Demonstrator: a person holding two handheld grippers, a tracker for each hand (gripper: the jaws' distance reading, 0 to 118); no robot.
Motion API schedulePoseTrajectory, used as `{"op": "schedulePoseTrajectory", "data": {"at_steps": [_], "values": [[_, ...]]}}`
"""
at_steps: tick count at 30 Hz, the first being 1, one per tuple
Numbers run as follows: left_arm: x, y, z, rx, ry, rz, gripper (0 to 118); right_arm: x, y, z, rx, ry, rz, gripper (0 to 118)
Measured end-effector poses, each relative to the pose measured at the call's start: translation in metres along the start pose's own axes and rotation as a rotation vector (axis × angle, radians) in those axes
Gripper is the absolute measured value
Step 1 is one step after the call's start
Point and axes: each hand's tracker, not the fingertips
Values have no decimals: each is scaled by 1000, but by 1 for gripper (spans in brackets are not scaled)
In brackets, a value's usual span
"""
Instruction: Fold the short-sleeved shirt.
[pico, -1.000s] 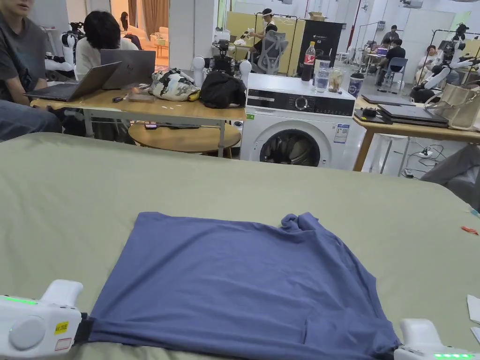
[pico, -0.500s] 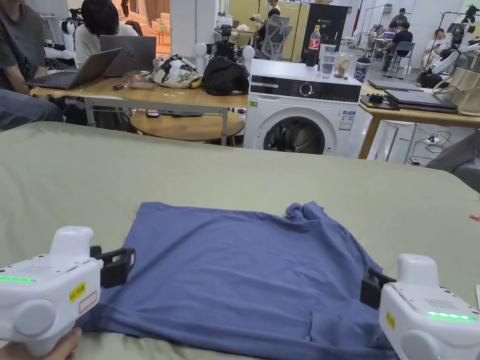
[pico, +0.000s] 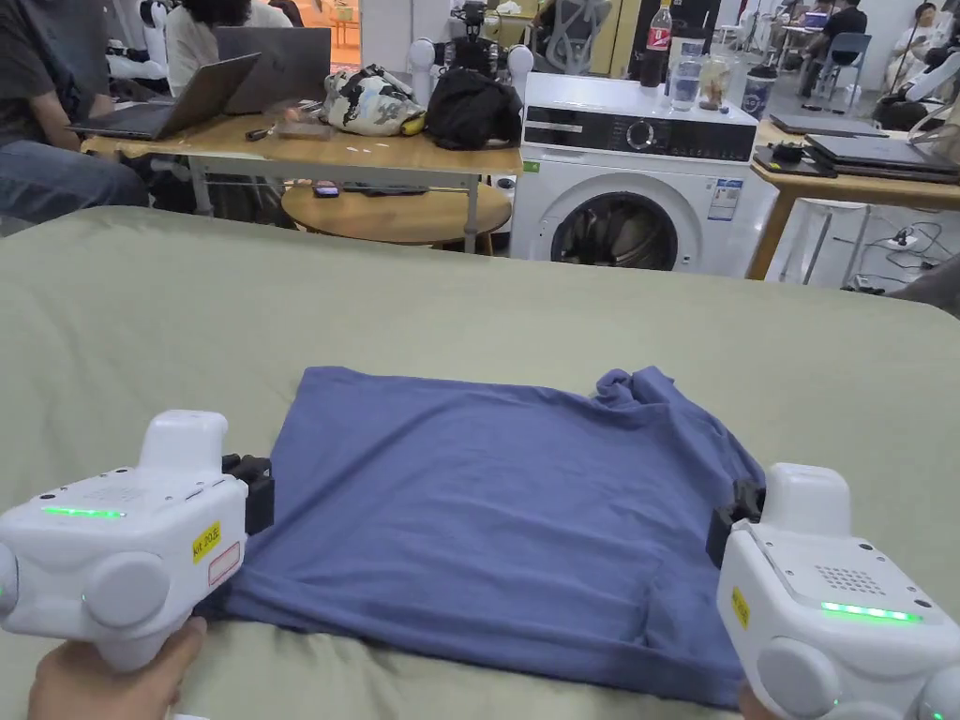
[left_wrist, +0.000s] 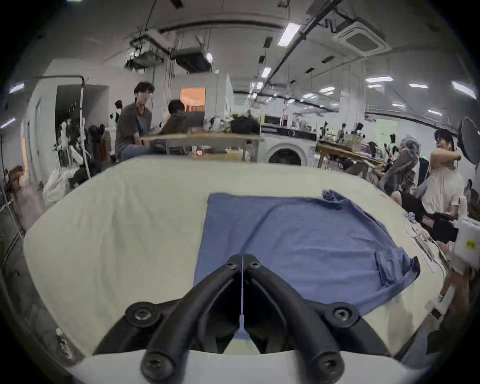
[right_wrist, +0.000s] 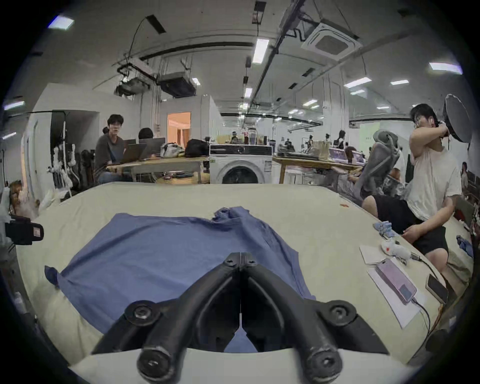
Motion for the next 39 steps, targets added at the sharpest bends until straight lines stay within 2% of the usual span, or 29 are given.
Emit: {"op": "schedulePoseTrajectory", "data": {"at_steps": [5,6,7,8,11,13,16,17,19,21,22,23,25,27,28,29,30,31,33,39], "values": [[-36,16,-45,-287,39,67,0,-3,-6,-11,-48,7,13,0],[-37,17,-50,-316,29,83,7,-4,-7,-12,-56,6,16,0],[-45,19,-60,-370,19,108,20,-5,-9,-14,-66,3,21,0],[-52,19,-70,-426,21,145,43,-5,-10,-15,-76,7,23,0],[-61,12,-87,-546,62,188,54,-6,-15,-19,-107,10,37,0],[-60,1,-94,-623,102,171,56,-6,-18,-21,-122,8,48,0],[-53,-23,-92,-721,98,152,56,-4,-21,-21,-141,3,55,0],[-49,-24,-83,-634,92,118,56,-2,-22,-21,-148,4,57,0],[-41,-23,-74,-635,114,126,56,0,-22,-22,-163,-7,63,0],[-29,-29,-73,-648,128,50,52,7,-24,-28,-183,-11,54,0],[-23,-30,-72,-634,136,-15,47,12,-24,-31,-204,-16,42,0],[-17,-34,-71,-624,135,-64,35,15,-24,-34,-230,-23,35,0],[-11,-36,-67,-611,117,-64,12,24,-24,-38,-286,-29,22,0],[-9,-36,-68,-610,89,-79,6,33,-23,-42,-331,-44,20,1],[-7,-37,-68,-606,97,-94,6,37,-23,-43,-353,-47,22,13],[-8,-36,-66,-601,90,-101,6,43,-22,-40,-372,-54,21,31],[-11,-35,-65,-599,85,-92,6,48,-22,-39,-401,-55,24,31],[-15,-34,-64,-590,75,-60,6,54,-22,-40,-440,-50,23,37],[-19,-35,-61,-580,64,-32,6,65,-26,-41,-503,-55,25,55],[-26,-37,-60,-561,52,-9,6,84,-56,-44,-658,-55,58,55]]}}
